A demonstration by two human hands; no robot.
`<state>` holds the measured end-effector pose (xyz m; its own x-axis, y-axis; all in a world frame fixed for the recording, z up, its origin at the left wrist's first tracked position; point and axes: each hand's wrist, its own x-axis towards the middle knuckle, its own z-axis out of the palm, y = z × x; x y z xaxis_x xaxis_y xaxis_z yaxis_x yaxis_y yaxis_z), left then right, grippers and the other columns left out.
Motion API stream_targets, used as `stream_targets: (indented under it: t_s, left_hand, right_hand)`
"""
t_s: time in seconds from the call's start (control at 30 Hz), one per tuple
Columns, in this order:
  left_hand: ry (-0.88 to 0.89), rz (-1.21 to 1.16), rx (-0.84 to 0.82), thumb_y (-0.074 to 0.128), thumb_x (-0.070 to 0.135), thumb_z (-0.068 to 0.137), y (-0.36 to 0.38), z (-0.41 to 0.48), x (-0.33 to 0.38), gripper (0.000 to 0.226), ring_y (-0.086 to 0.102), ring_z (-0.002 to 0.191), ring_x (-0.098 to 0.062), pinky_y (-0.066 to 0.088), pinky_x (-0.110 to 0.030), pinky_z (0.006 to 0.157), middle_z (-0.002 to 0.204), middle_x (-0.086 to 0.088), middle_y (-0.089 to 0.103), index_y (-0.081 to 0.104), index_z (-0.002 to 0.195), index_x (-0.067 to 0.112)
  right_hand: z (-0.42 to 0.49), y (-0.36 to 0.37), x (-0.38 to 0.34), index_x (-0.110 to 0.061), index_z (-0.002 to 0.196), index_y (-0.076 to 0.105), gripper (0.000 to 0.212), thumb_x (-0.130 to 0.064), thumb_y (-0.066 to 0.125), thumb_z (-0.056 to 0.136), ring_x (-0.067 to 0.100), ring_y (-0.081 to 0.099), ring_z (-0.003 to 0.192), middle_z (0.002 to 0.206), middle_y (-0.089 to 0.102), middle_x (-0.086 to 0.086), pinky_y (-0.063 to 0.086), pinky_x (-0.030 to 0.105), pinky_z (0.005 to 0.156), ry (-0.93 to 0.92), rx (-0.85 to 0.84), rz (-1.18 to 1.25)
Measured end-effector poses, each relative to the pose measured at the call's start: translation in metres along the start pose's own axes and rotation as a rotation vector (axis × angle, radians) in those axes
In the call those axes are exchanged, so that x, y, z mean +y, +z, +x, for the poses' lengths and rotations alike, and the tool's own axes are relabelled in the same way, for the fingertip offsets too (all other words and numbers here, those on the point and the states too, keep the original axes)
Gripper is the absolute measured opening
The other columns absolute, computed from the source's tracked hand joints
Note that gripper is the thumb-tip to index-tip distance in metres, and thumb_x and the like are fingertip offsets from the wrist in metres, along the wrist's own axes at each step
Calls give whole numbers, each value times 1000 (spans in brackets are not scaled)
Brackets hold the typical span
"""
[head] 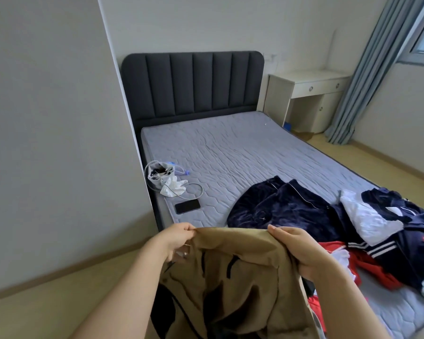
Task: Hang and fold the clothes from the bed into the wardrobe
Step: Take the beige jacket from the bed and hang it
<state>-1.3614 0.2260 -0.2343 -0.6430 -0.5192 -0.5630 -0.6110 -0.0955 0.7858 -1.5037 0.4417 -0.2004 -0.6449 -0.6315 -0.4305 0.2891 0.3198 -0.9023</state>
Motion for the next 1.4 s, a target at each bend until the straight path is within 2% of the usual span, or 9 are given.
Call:
stream_targets:
  t_s: [0.13, 0.3, 0.4, 0.57, 0.73, 0.83, 0.97, 1.2, 1.4]
  left_hand:
    - [-46, -118, 19, 40, 20, 98, 5, 3, -9, 23, 44, 59, -15, 36, -24, 59, 70, -1, 49, 49, 77, 19]
    - [519, 511, 589, 48, 6, 85, 38, 2, -12, 28, 52, 106, -27, 41, -35, 88, 110, -7, 56, 60, 107, 19]
    - [831, 494, 333, 43, 43, 86, 73, -10, -25, 52, 41, 127, -20, 31, -36, 104, 133, -4, 48, 51, 128, 14]
    - [659, 814, 96, 48, 47, 88, 95, 4, -37, 60, 42, 123, -18, 30, -32, 99, 135, 4, 46, 31, 142, 27]
    - [503, 262, -120, 67, 23, 81, 69, 6, -19, 10, 57, 76, -4, 43, -23, 71, 79, 4, 64, 66, 81, 13]
    - [354, -40, -124, 73, 3, 73, 38, 3, -8, 22, 56, 59, -3, 45, -18, 60, 59, 8, 62, 66, 59, 17]
    - [240, -229, -148, 69, 10, 54, 12, -5, 14, 30, 65, 74, -23, 51, -29, 73, 83, -15, 71, 73, 84, 6]
    - [141, -205, -406, 69, 17, 62, -19, -22, 25, 45, 65, 95, -29, 52, -35, 88, 108, -19, 68, 69, 106, 10]
    - [37, -187, -289, 60, 26, 88, -14, -29, 29, 33, 66, 85, -26, 49, -40, 91, 98, -19, 69, 65, 108, 0]
  right_hand:
    - [1, -2, 5, -10, 73, 75, 24, -24, 62, 88, 18, 67, 66, 77, 73, 14, 56, 29, 62, -9, 27, -2]
    - [7, 9, 10, -8, 80, 73, 24, -21, 57, 92, 20, 68, 65, 77, 72, 15, 54, 31, 61, 33, 26, 129]
    - [10, 13, 10, -7, 77, 73, 26, -20, 56, 92, 21, 68, 61, 73, 72, 15, 54, 29, 54, 52, 39, 229]
    - [14, 17, 12, -10, 62, 72, 34, -17, 56, 92, 18, 64, 53, 63, 68, 12, 52, 25, 49, 21, -17, 228]
    - [11, 7, 20, -7, 85, 68, 10, -2, 60, 86, 14, 64, 62, 73, 69, 8, 54, 23, 56, 12, -61, 221]
    - [10, 2, 26, -7, 87, 66, 20, 12, 60, 81, 16, 63, 67, 77, 66, 8, 53, 26, 67, 34, -63, 39]
    - [12, 15, 25, -8, 76, 66, 15, -2, 60, 87, 14, 61, 64, 70, 64, 8, 55, 21, 65, 84, -51, -372]
    - [24, 19, 0, -2, 81, 62, 21, -4, 46, 94, 20, 59, 57, 68, 63, 12, 52, 28, 52, 169, 2, 332]
    - [33, 40, -3, -13, 93, 57, 13, -16, 44, 94, 24, 50, 84, 94, 57, 8, 36, 33, 74, -117, 480, -760]
